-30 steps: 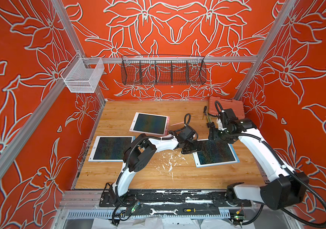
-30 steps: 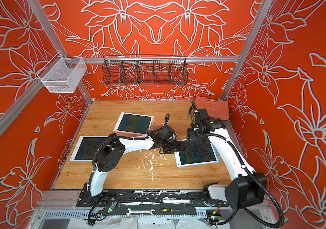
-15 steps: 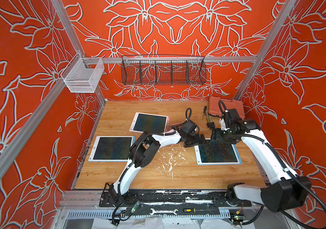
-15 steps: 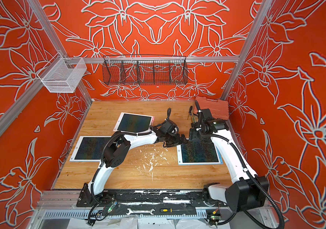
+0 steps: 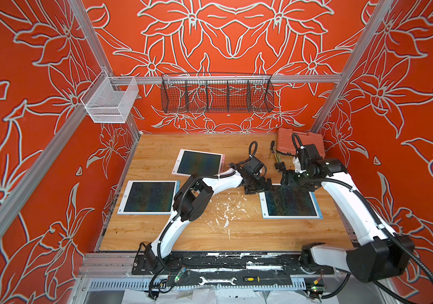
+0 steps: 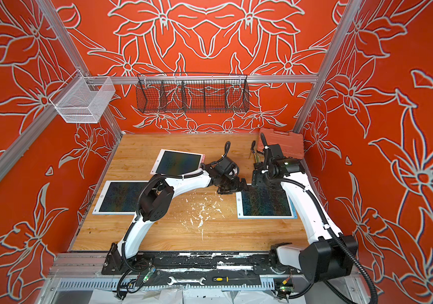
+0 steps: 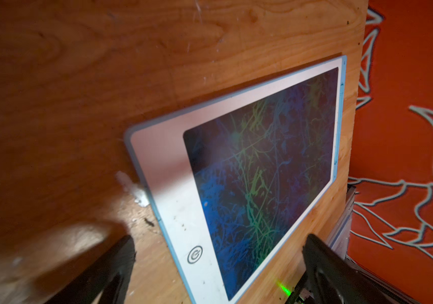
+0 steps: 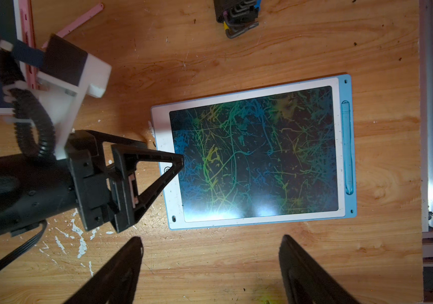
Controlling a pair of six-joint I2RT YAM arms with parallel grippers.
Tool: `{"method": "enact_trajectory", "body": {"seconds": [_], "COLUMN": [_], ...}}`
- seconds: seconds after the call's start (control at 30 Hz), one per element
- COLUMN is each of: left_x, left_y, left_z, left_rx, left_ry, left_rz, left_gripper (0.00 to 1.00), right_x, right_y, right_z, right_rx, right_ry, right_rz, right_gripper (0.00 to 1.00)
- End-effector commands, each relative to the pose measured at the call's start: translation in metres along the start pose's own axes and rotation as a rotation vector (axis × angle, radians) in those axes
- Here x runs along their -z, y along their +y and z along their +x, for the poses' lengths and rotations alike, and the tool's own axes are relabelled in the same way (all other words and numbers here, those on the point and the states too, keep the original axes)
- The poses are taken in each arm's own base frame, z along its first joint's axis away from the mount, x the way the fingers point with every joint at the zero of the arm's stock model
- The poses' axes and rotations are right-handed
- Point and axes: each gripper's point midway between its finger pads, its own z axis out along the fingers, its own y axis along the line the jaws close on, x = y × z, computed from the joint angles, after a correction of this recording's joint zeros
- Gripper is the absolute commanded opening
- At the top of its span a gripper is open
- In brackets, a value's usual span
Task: Place the stylus back onto the writing tablet
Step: Move the writing tablet to the center of the board.
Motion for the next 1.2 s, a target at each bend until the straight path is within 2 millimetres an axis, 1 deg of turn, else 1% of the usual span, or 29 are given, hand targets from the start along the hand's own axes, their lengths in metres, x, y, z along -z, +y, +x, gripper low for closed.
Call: {"method": "enact_trajectory", "body": {"seconds": [0.0, 0.03, 0.07, 0.17, 0.23, 0.33, 0.4, 0.57, 0.73, 0.93, 1.03, 1.17], "left_x": [0.036, 0.048, 0.057, 0.088, 0.111, 0.140, 0.155, 0.194, 0.230, 0.260, 0.274, 0.287], "left_y": [0.004, 0.001, -0.001, 0.004, 0.015, 0.035, 0.047, 0.090, 0.146, 0.204, 0.232, 0.267], "left_z": [-0.014, -0.020, -0.024, -0.034, -0.040, -0.046, -0.046, -0.051, -0.055, -0.064, -0.068, -0.070], "left_rx": [-0.074, -0.082, -0.081, -0.065, -0.045, -0.013, 0.004, 0.082, 0.185, 0.271, 0.320, 0.380], "left_ry": [0.000, -0.012, -0.018, -0.038, -0.049, -0.050, -0.045, -0.096, -0.156, -0.206, -0.241, -0.272], "left_rz": [-0.074, -0.069, -0.061, -0.065, -0.096, -0.126, -0.128, -0.115, -0.162, -0.195, -0.206, -0.220], "left_gripper": [0.97, 0.97, 0.97, 0.97, 0.97, 0.97, 0.97, 0.97, 0.97, 0.97, 0.97, 0.97], "right_x": [0.003, 0.001, 0.000, -0.007, -0.013, -0.023, -0.029, -0.051, -0.067, -0.087, -0.093, -0.104], "right_y": [0.002, 0.006, 0.007, 0.011, 0.011, 0.015, 0.019, 0.037, 0.062, 0.087, 0.103, 0.122], "right_z": [-0.001, -0.007, -0.008, -0.011, -0.013, -0.019, -0.022, -0.029, -0.040, -0.049, -0.056, -0.066], "right_rx": [-0.051, -0.063, -0.073, -0.110, -0.142, -0.184, -0.196, -0.205, -0.231, -0.278, -0.275, -0.303], "right_ry": [-0.013, -0.036, -0.039, -0.042, -0.049, -0.049, -0.037, -0.002, 0.002, 0.017, 0.017, 0.018], "right_rz": [-0.023, -0.038, -0.046, -0.063, -0.061, -0.066, -0.069, -0.085, -0.125, -0.153, -0.192, -0.260], "right_gripper": [0.84, 0.84, 0.84, 0.84, 0.84, 0.84, 0.84, 0.84, 0.84, 0.85, 0.86, 0.86]}}
